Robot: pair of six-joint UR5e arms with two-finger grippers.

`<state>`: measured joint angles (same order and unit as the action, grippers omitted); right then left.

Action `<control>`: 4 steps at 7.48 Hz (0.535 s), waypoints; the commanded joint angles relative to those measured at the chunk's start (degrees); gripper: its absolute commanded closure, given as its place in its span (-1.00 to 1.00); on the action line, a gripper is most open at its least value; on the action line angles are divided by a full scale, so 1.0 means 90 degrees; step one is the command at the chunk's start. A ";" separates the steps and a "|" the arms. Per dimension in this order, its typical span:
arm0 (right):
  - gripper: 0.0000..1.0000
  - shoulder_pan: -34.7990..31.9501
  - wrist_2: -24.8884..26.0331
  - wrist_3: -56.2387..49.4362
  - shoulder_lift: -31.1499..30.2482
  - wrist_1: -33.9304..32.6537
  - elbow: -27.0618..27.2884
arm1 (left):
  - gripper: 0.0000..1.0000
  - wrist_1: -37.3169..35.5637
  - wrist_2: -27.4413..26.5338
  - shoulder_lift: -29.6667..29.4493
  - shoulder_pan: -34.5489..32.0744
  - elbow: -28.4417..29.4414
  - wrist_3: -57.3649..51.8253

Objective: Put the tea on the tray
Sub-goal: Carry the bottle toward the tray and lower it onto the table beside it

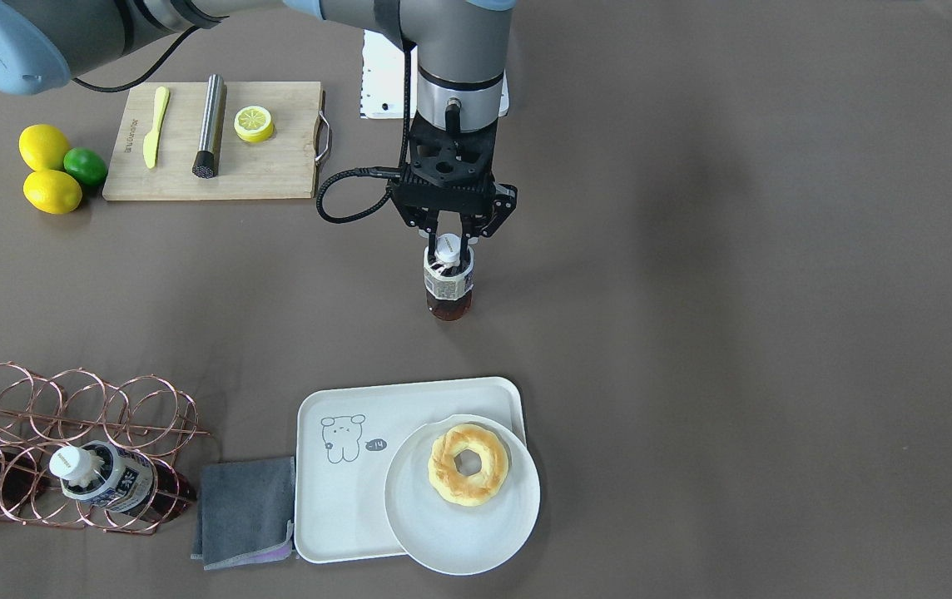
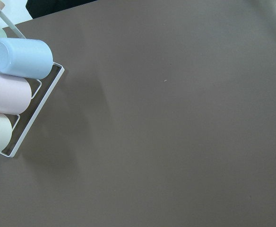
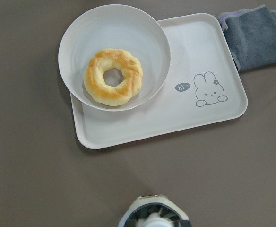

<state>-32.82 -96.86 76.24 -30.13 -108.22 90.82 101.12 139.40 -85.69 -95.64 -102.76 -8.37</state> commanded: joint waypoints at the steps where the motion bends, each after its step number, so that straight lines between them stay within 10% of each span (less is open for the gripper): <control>1: 1.00 0.0043 0.0001 0.0005 -0.0060 0.0023 0.0016 | -0.98 0.0005 0.0000 0.0000 0.0022 0.0002 0.0002; 4: 1.00 0.0101 0.0079 0.0025 -0.0099 0.0033 0.0036 | -0.98 0.0005 0.0000 0.0000 0.0031 0.0002 0.0002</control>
<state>-32.21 -96.69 76.44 -30.84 -107.98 91.01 101.15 139.39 -85.69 -95.45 -102.74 -8.38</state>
